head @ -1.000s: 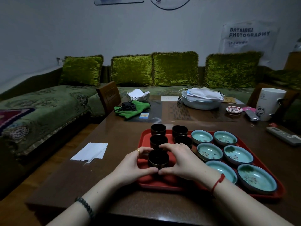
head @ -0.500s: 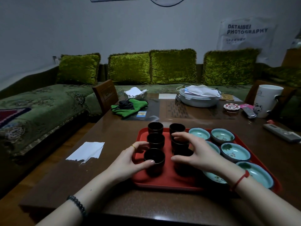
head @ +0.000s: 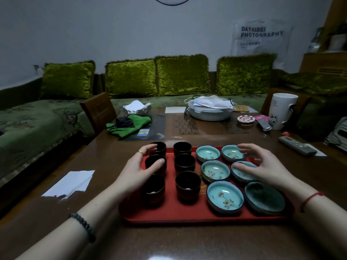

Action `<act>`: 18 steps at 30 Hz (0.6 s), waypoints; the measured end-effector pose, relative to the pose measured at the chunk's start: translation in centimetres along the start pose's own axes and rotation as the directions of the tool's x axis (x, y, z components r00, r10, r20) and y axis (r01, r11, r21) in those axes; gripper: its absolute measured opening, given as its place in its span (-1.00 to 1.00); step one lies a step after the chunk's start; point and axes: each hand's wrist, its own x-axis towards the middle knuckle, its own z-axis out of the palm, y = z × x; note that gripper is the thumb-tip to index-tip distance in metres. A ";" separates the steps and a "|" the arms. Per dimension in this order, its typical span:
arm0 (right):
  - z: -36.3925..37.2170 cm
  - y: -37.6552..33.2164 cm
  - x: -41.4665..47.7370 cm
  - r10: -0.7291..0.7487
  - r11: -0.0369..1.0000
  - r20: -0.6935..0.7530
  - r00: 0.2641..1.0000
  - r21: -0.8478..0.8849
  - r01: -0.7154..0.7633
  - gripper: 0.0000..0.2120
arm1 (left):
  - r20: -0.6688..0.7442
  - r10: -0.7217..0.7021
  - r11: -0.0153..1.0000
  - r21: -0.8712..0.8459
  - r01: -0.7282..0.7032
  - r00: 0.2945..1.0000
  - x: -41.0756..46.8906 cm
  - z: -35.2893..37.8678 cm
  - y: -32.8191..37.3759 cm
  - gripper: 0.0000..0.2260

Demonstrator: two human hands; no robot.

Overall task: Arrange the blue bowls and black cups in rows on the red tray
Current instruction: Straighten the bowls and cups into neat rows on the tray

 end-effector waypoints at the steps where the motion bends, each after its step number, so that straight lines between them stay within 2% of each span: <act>1: -0.2 0.5 0.1 0.016 1.000 -0.002 1.000 -0.001 -0.016 -0.42 | 0.016 0.021 1.000 0.021 -0.022 1.000 0.7 0.6 0.7 -0.61; 5: -1.2 2.3 1.0 0.044 0.998 0.005 0.999 -0.042 -0.044 -0.43 | 0.182 0.090 0.983 0.142 -0.116 0.979 3.9 3.6 3.8 -0.60; 7: -1.5 3.0 1.7 0.059 0.997 0.025 0.998 -0.057 -0.058 -0.43 | 0.270 0.068 0.949 0.279 -0.145 0.961 5.6 5.3 4.9 -0.52; 14: -1.3 4.6 4.4 0.092 0.993 0.086 0.992 -0.079 -0.086 -0.39 | 0.450 -0.051 0.720 0.636 -0.279 0.892 10.3 10.3 6.0 -0.42; 18: -0.6 5.5 5.3 0.093 0.992 0.139 0.986 -0.094 -0.081 -0.39 | 0.498 -0.092 0.595 0.722 -0.353 0.863 11.4 11.2 5.0 -0.41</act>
